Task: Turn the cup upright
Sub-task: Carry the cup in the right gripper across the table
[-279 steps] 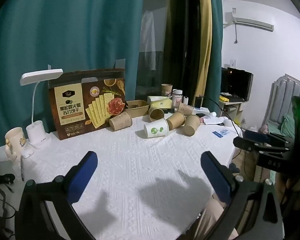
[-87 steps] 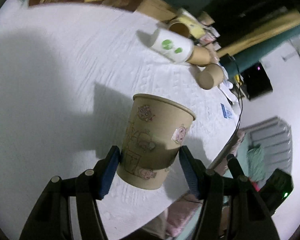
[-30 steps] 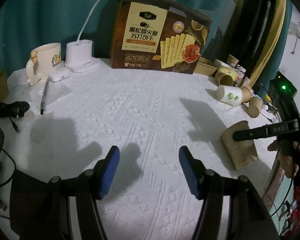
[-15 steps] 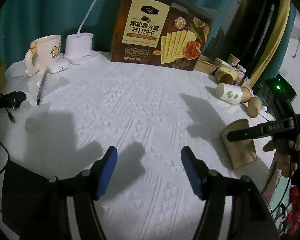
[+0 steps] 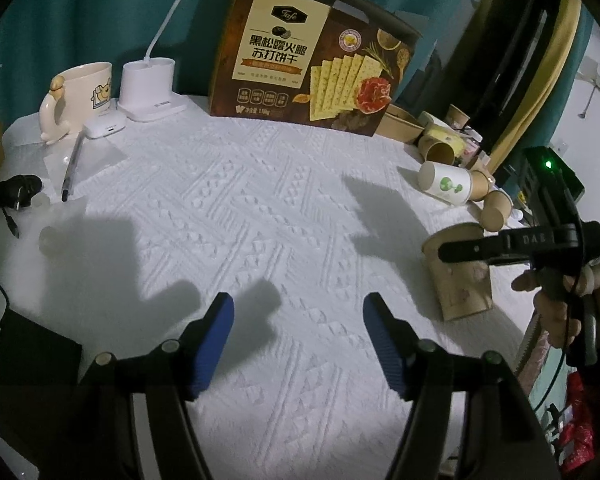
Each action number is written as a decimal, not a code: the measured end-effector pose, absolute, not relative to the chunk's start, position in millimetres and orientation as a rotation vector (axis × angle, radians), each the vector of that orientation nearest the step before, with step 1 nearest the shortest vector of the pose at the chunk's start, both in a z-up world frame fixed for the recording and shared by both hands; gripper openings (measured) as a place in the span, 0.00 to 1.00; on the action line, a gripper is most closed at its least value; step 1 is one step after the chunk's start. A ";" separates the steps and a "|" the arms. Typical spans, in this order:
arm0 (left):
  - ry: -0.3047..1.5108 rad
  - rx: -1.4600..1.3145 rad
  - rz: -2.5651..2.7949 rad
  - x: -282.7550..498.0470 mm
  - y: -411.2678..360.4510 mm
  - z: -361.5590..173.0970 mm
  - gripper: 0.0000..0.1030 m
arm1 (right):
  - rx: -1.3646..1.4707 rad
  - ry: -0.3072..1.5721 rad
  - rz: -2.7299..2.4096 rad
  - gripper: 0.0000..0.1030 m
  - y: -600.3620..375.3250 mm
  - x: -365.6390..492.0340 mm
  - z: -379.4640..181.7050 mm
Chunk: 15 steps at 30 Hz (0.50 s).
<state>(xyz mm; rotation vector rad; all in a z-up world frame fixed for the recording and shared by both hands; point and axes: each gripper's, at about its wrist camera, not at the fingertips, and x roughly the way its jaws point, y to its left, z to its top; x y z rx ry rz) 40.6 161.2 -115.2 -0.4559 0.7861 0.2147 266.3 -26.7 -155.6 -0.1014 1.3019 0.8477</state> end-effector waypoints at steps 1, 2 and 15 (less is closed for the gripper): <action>0.785 -0.457 0.213 40.6 161.6 -115.3 0.66 | -0.121 1.253 0.835 0.62 -25.8 266.2 -149.8; 0.783 -0.459 0.213 39.9 161.4 -114.3 0.66 | -0.153 1.194 0.820 0.62 -24.1 265.1 -143.5; 0.800 -0.447 0.216 41.3 159.2 -111.6 0.66 | -0.217 0.665 0.736 0.62 -20.0 219.9 -135.0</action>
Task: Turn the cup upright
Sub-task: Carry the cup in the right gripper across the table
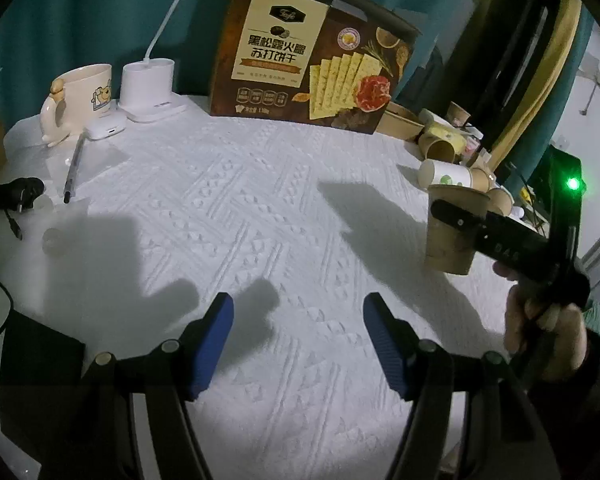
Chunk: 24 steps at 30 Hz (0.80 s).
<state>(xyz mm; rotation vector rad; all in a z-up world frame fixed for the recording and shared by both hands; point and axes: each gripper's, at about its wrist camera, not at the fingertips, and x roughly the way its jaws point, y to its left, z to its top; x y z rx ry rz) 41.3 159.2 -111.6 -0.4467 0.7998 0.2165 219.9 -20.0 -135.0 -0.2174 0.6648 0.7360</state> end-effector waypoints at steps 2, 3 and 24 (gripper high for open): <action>0.798 -0.447 0.214 41.4 158.0 -111.6 0.66 | -0.222 0.616 0.731 0.62 -18.5 211.3 -135.1; 0.799 -0.447 0.214 41.5 157.4 -112.0 0.66 | -0.238 0.584 0.726 0.62 -17.0 204.8 -135.8; 0.821 -0.417 0.166 42.1 135.9 -117.6 0.66 | -0.323 0.494 0.765 0.62 -33.6 148.3 -144.9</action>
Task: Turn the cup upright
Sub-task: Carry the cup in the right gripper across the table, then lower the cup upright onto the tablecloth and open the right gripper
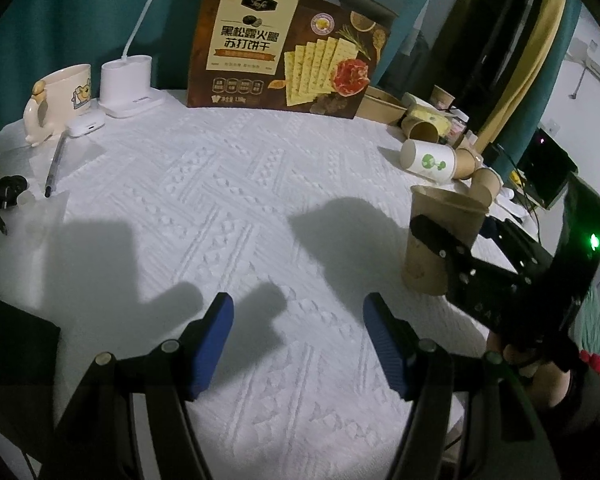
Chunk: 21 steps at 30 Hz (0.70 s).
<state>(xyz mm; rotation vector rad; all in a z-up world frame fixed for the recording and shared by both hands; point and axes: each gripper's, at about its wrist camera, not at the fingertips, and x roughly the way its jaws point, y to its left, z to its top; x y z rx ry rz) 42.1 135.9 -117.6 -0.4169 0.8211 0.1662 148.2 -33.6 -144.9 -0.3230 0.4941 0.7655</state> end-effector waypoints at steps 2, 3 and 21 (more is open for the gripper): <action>0.822 -0.409 0.161 42.0 132.4 -117.2 0.66 | -0.335 0.489 0.766 0.62 -36.3 142.3 -145.2; 0.823 -0.407 0.158 42.4 130.6 -117.1 0.66 | -0.338 0.490 0.767 0.62 -37.6 140.5 -145.4; 0.840 -0.323 0.131 33.9 103.7 -113.7 0.66 | -0.302 0.593 0.783 0.67 -66.5 105.3 -160.6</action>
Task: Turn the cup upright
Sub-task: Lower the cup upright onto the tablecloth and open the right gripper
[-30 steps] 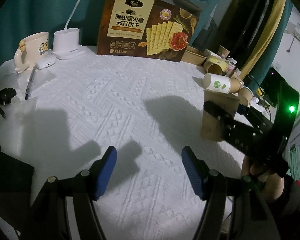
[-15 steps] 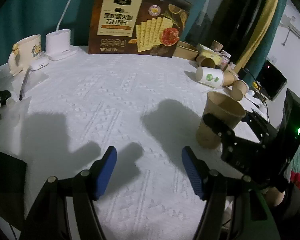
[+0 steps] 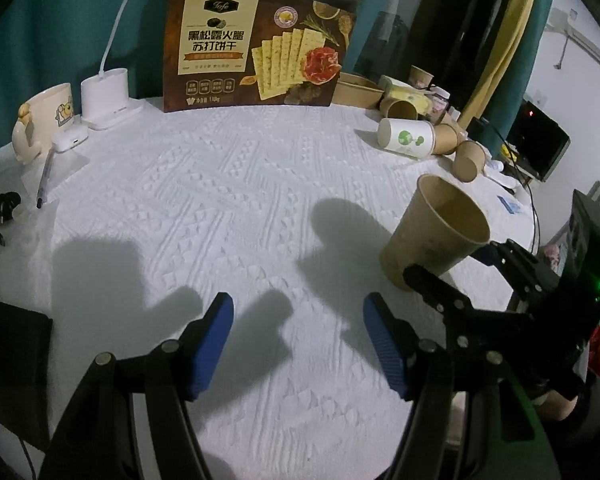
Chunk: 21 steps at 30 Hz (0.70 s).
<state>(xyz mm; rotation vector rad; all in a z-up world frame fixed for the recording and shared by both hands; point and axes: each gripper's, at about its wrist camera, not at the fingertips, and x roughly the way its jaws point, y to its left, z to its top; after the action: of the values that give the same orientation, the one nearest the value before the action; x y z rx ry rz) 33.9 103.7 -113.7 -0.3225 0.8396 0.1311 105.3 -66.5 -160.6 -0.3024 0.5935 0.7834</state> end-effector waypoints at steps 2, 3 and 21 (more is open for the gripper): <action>0.837 -0.312 0.135 31.1 101.4 -111.9 0.66 | -0.289 0.605 0.783 0.67 -70.6 101.5 -160.5; 0.837 -0.310 0.135 30.2 100.4 -111.5 0.66 | -0.282 0.612 0.778 0.68 -74.2 98.7 -160.6; 0.713 -0.198 0.131 16.3 50.6 -80.8 0.73 | -0.160 0.615 0.618 0.68 -161.3 63.2 -119.8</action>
<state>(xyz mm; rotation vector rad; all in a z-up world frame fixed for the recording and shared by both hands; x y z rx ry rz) 16.3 50.6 -80.8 -0.1979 0.7130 0.1306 63.2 -161.3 -119.8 -0.1604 0.6154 0.6175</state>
